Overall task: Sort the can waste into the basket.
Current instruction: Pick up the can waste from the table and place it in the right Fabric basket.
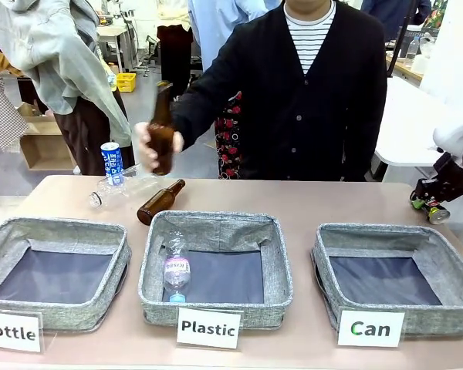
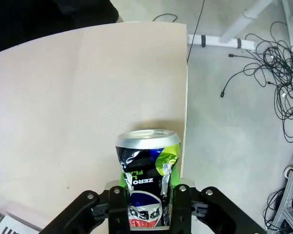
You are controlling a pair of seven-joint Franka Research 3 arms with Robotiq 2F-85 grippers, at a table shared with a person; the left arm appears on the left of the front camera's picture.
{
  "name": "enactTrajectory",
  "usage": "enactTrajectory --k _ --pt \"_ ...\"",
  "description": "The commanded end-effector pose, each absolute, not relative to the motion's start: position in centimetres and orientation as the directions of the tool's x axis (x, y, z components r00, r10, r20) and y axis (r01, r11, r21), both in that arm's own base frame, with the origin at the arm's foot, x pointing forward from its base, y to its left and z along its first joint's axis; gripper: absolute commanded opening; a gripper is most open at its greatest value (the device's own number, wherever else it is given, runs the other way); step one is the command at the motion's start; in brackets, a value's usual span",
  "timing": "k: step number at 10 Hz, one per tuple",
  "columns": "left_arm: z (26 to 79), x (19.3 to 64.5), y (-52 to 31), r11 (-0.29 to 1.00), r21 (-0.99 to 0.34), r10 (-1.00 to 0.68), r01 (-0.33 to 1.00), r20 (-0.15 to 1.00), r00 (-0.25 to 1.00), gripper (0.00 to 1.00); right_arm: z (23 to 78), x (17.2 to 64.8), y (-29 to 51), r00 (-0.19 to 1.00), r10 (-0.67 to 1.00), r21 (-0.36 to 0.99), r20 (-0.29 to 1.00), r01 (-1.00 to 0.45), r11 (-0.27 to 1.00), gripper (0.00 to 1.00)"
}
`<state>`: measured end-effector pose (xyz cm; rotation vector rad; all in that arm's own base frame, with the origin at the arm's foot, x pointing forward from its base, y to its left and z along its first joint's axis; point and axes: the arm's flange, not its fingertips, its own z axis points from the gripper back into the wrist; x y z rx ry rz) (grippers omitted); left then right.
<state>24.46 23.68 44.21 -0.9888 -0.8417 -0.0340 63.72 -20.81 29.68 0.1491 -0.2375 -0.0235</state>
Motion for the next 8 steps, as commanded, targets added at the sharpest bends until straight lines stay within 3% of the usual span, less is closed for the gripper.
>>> enactTrajectory --k 1,2,5,8 --pt "44.3 24.6 23.7 0.572 -0.710 0.335 0.411 0.659 0.673 1.00 29.7 63.3 -21.4 0.976 -0.046 0.158 0.214 0.012 0.987 0.00" --pt "44.2 24.5 23.7 0.576 -0.721 0.336 0.386 0.639 0.692 1.00 30.7 62.1 -21.9 0.968 -0.050 0.172 0.245 0.008 0.985 0.22" --pt "55.3 15.4 29.0 0.538 -0.652 0.419 0.534 0.757 0.502 1.00 35.4 57.3 -23.3 0.938 -0.024 0.188 0.345 -0.043 0.981 0.22" --pt "58.5 9.2 29.8 0.413 -0.603 0.450 0.683 0.787 0.422 1.00 41.5 49.5 -23.8 0.884 0.073 0.210 0.462 -0.189 0.959 0.22"
